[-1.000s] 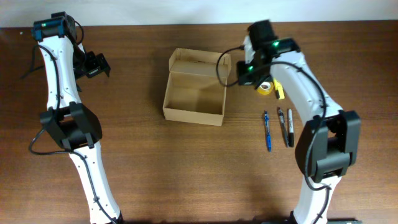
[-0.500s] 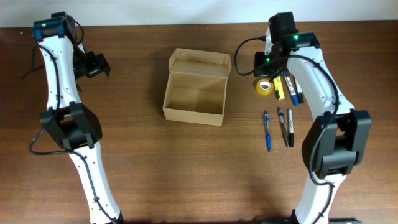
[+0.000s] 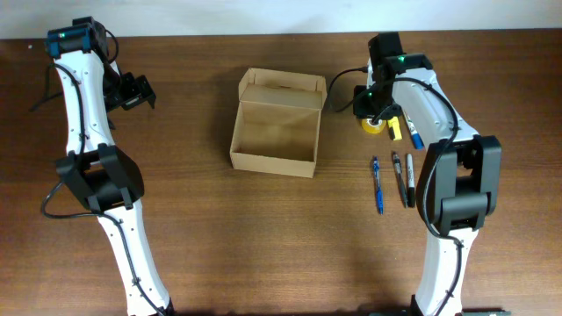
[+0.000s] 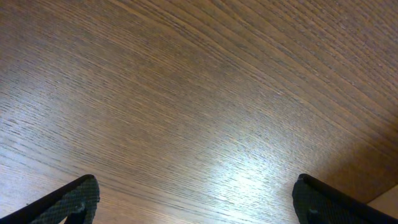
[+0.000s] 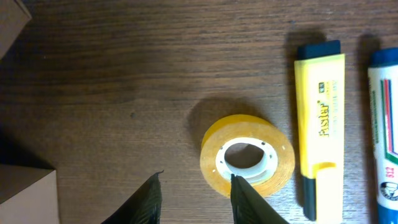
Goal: Pack container
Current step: 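Grasp the yellow tape roll with the right gripper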
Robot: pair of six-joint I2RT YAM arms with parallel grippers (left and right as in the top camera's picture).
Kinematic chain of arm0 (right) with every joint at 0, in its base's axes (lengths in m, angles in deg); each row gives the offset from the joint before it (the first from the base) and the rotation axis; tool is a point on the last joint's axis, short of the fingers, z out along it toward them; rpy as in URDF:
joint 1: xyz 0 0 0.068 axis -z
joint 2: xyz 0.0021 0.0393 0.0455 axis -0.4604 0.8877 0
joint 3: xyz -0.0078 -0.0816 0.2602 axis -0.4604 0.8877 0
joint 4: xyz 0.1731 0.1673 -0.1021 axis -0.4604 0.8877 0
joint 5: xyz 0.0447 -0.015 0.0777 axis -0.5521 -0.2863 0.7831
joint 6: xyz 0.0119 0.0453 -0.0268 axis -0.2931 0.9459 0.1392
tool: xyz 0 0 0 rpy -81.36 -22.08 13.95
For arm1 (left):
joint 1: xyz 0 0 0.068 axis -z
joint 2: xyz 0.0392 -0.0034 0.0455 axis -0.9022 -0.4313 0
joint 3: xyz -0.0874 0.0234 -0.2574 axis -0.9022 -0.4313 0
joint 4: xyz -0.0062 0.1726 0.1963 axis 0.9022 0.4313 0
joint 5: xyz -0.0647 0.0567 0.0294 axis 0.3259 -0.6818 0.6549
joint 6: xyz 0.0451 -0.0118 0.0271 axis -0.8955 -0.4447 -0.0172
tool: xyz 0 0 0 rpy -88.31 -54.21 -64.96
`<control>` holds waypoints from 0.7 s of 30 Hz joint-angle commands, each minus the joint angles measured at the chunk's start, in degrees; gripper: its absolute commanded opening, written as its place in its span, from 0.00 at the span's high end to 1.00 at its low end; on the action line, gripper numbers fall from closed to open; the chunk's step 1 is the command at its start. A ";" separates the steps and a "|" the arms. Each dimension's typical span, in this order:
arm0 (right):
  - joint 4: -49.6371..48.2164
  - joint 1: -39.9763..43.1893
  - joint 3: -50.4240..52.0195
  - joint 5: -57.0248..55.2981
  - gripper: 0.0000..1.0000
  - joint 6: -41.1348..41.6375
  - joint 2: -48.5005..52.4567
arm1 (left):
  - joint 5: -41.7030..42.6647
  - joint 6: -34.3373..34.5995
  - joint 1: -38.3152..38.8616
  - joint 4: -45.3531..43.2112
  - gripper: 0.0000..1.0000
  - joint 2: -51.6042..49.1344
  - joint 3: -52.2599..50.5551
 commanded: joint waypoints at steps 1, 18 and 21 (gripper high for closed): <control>-0.35 -0.02 -0.70 -1.40 0.64 -0.07 0.94 | -0.59 -0.09 -0.20 -0.15 0.00 -0.50 -0.33; -0.61 -0.02 -0.63 -3.54 0.63 -0.07 6.43 | -0.59 -0.07 -0.20 -0.15 0.00 -0.50 -0.33; -0.28 -0.02 -0.63 -3.54 0.90 -0.07 7.02 | -0.59 -0.07 -0.20 -0.15 0.00 -0.50 -0.33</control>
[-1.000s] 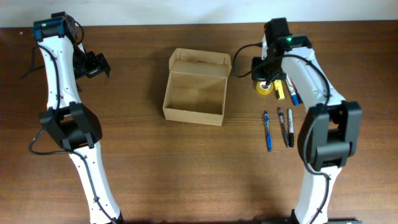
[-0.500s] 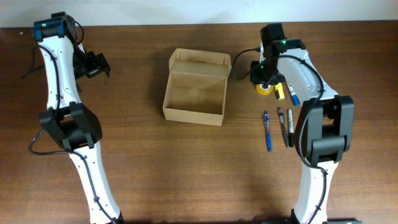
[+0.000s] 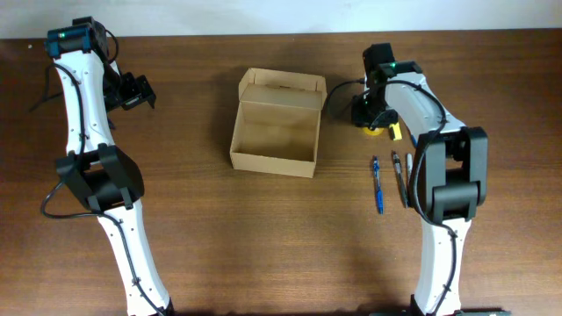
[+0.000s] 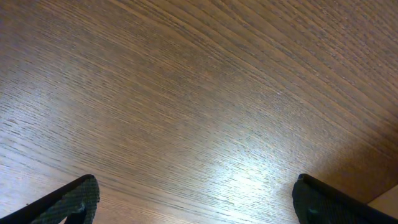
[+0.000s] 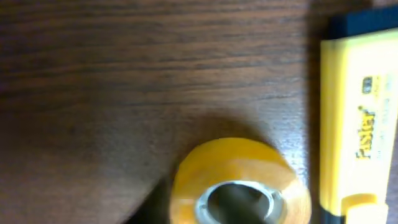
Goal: Pack container
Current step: 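Grasp the yellow tape roll with the right gripper, then carry the tape roll into the box and release it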
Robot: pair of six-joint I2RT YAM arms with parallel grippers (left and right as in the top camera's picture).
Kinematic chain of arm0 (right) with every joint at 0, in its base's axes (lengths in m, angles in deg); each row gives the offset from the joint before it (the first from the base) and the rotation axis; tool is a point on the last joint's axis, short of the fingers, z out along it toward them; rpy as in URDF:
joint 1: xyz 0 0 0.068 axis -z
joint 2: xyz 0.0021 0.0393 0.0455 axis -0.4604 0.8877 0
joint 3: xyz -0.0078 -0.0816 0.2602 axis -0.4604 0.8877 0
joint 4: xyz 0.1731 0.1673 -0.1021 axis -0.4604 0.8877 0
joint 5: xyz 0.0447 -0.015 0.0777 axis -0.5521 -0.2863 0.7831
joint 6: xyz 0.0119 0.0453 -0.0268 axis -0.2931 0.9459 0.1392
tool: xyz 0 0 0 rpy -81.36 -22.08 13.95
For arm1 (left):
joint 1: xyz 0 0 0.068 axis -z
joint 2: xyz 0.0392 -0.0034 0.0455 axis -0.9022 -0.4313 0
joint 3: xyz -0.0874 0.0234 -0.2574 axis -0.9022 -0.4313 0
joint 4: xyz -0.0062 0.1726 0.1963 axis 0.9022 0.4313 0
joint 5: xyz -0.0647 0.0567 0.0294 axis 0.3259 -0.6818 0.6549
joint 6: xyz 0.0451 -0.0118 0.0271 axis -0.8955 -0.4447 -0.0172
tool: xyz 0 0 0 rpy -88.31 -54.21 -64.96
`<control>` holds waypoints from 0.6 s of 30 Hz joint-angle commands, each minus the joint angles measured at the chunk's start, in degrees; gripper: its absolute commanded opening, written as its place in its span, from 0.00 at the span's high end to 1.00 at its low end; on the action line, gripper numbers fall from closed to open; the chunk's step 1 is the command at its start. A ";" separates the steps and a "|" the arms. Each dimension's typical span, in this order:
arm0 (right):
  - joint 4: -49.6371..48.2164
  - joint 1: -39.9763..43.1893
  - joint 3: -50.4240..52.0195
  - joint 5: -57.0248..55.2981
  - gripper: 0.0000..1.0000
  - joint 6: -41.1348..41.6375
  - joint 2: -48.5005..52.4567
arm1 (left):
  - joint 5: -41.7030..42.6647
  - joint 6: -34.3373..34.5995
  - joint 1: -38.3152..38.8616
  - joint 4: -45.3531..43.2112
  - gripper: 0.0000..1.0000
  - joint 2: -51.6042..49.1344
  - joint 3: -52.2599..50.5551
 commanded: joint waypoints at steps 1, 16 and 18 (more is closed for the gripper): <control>0.26 -0.02 -0.63 -1.18 0.96 0.44 1.40 | -0.59 -0.07 -0.20 -0.13 0.00 -0.50 -0.33; 14.84 -0.11 -23.71 -1.36 0.96 0.44 0.31 | -0.59 -0.09 -0.20 -0.13 0.00 -0.50 -0.33; 17.77 -0.31 -29.09 -1.36 0.96 0.42 0.22 | -0.59 -0.07 -0.20 -0.13 0.00 -0.50 -0.33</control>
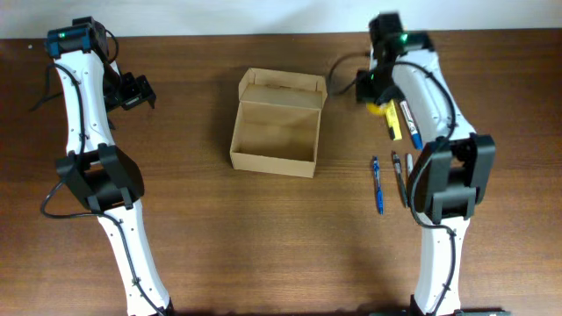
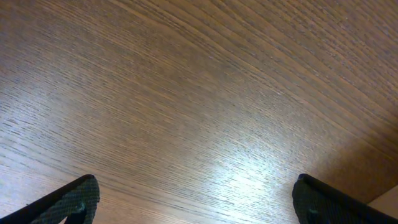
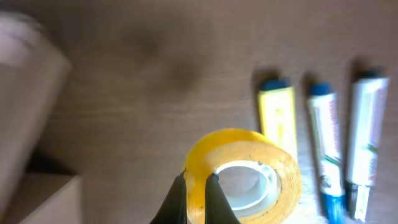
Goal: Pack container
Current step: 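Carry the tape roll into the box and release it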
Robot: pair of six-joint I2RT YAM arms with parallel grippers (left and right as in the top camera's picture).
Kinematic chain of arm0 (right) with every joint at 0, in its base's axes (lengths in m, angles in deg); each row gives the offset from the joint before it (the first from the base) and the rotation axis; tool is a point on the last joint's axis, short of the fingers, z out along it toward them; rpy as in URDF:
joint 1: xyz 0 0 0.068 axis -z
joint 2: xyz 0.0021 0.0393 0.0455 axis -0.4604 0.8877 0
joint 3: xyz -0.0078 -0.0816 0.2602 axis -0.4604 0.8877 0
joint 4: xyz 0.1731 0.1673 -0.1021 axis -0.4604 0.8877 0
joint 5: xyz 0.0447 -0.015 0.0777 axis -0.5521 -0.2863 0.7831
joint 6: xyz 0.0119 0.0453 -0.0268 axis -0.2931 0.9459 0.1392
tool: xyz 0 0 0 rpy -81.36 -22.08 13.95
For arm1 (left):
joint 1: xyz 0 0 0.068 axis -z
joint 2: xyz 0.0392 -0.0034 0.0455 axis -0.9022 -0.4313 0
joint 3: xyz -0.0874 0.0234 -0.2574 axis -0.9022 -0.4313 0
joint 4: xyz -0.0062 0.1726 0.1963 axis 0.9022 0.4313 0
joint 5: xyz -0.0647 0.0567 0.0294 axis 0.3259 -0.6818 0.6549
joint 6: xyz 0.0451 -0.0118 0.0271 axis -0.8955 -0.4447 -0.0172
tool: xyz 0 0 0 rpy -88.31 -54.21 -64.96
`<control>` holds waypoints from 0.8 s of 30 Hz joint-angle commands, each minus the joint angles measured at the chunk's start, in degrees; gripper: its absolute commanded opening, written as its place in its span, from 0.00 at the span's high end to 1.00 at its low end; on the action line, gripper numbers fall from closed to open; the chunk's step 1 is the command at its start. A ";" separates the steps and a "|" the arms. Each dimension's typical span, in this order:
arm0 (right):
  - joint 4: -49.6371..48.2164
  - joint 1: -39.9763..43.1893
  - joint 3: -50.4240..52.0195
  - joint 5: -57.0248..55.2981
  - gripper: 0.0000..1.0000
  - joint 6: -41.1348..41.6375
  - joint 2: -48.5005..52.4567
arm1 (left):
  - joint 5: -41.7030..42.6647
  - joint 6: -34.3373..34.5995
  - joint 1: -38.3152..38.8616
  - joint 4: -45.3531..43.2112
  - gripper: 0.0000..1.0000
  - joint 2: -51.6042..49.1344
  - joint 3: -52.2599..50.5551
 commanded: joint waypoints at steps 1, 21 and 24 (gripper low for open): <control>2.89 -0.48 -8.98 -0.87 0.96 0.00 -0.48 | -0.61 -0.07 -0.20 -0.15 0.00 -0.50 -0.33; 16.59 -17.92 -23.50 -0.87 0.96 -7.21 -1.97 | -0.61 -0.07 -0.20 -0.15 0.00 -0.50 -0.33; 16.59 -21.64 -23.47 -0.83 0.96 -9.09 -1.95 | -0.61 -0.09 -0.20 -0.15 0.00 -0.50 -0.33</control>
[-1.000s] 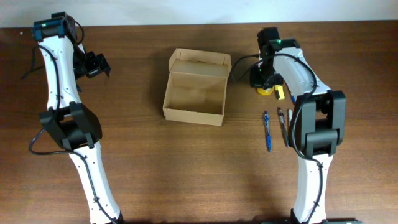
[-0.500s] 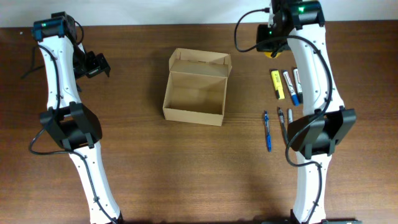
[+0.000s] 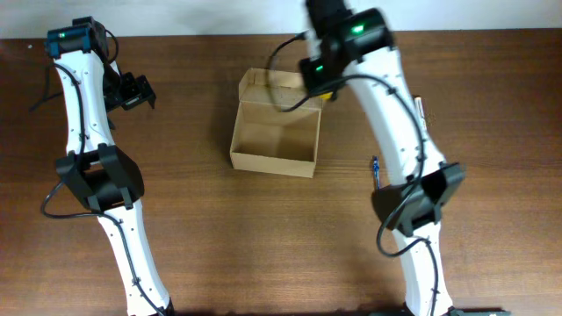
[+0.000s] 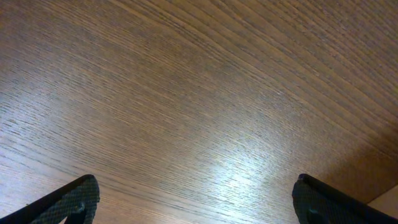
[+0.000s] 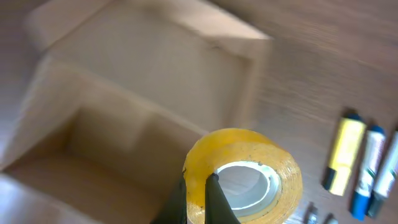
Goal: Pack container
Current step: 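Carry the tape roll into the box and release it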
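Note:
An open cardboard box [image 3: 274, 132] stands in the middle of the table. My right gripper [image 5: 198, 186] is shut on the wall of a yellow tape roll [image 5: 244, 174], held in the air over the box's far right corner [image 5: 242, 56]; overhead, only a yellow sliver of the tape roll [image 3: 326, 90] shows under the right arm. A yellow highlighter [image 5: 343, 152] and markers [image 5: 373, 168] lie on the table to the right. My left gripper [image 4: 196, 199] is open over bare wood far left of the box.
A blue pen [image 3: 377, 171] lies right of the box, partly hidden by the right arm. The left arm [image 3: 83, 105] stands along the table's left side.
My right gripper has moved left with the tape roll, from above the highlighter and markers to over the box's far right corner. The left gripper has not moved.
My right gripper was open beside the tape roll lying next to the highlighter. Then it was low and close on the roll. Then it was shut on the roll's wall, lifted above the table. Now the roll hangs over the box.

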Robot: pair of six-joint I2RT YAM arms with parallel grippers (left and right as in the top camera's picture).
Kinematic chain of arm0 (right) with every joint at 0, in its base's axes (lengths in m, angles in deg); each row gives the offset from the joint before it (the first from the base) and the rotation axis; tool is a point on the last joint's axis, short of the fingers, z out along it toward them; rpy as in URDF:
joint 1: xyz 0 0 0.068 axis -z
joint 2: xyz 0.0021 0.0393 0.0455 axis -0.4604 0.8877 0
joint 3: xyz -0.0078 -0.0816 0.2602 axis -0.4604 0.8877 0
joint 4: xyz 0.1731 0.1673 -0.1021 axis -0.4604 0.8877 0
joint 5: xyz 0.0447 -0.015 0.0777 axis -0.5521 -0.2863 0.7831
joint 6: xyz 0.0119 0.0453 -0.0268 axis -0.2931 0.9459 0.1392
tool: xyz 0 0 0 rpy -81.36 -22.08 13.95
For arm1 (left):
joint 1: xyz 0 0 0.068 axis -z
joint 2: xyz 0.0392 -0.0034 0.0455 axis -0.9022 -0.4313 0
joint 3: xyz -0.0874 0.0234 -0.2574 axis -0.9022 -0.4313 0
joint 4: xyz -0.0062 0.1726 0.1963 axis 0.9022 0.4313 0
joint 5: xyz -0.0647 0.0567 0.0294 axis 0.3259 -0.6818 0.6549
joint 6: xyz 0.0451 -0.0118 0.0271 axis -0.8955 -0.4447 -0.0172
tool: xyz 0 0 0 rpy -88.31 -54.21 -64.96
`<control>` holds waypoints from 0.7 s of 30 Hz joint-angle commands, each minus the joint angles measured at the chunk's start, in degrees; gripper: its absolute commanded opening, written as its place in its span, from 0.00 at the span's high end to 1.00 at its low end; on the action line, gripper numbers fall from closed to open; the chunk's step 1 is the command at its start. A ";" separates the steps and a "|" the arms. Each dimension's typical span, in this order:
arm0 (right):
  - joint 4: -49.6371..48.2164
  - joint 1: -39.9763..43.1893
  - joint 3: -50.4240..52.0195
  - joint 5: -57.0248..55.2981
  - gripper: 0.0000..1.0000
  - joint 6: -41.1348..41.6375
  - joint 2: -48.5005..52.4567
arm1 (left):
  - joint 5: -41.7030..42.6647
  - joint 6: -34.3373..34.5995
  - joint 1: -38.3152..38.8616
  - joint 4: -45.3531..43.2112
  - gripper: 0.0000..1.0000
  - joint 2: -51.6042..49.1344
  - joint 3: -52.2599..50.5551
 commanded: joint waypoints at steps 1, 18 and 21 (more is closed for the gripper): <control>0.13 -4.20 -1.16 -0.35 0.96 -3.56 -1.88 | -0.61 -0.09 -0.20 -0.13 0.00 -0.50 -0.31; -10.03 -11.28 15.45 0.33 0.96 -5.42 4.81 | -0.61 -0.07 -0.20 -0.13 0.00 -0.50 -0.31; -13.49 -11.28 20.11 1.49 0.96 -5.42 4.85 | -0.61 -0.07 -0.20 -0.13 0.00 -0.50 -0.31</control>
